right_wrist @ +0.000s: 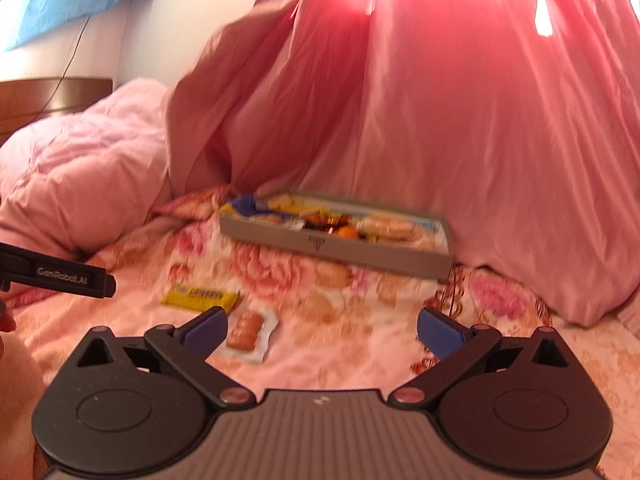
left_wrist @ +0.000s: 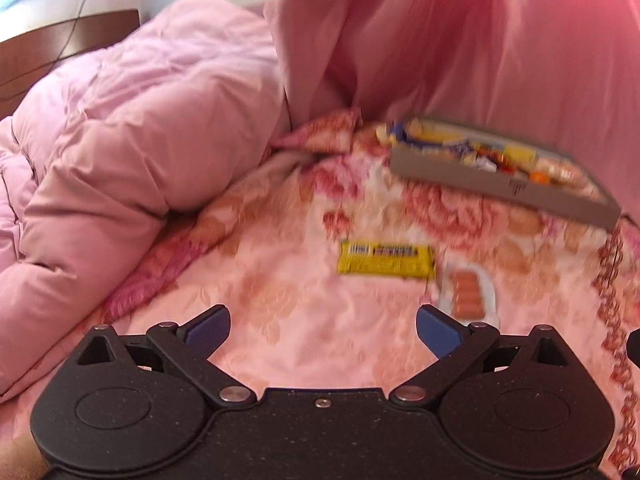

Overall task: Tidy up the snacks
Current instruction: 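Withdraw both open tools from the tray toward the yellow bar and sausages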

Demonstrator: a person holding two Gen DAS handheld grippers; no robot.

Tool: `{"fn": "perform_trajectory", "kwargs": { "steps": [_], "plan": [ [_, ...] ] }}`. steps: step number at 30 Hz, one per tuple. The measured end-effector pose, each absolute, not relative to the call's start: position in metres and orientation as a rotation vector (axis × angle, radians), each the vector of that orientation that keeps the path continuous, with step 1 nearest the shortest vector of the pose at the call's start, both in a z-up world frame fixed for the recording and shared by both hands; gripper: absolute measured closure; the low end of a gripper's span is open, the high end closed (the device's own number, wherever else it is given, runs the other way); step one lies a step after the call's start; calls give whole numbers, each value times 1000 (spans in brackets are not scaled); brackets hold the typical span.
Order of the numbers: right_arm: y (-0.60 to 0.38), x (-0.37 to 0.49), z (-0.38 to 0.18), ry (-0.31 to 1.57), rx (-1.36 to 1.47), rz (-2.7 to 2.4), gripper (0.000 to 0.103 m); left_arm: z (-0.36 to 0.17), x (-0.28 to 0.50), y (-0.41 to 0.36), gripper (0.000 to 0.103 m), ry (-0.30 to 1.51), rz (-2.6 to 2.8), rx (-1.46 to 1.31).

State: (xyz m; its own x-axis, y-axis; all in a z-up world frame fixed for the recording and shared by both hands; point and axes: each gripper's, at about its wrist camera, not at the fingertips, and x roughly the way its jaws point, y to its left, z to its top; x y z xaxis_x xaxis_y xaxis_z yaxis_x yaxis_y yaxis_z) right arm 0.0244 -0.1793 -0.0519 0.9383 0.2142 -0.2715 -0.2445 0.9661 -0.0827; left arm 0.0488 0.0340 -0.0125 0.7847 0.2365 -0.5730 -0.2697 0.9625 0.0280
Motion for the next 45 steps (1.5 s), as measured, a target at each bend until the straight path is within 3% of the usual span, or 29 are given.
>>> {"fn": "perform_trajectory", "kwargs": {
  "steps": [10,31,45],
  "plan": [
    [-171,35,-80,451,-136,262,0,-23,56,26,4,678,272,23],
    [-150,84,-92,511,-143,286,0,-41,100,48,4,717,292,-39],
    [-92,149,-117,581,-116,334,0,-33,200,99,4,616,-12,1]
  ]
}}
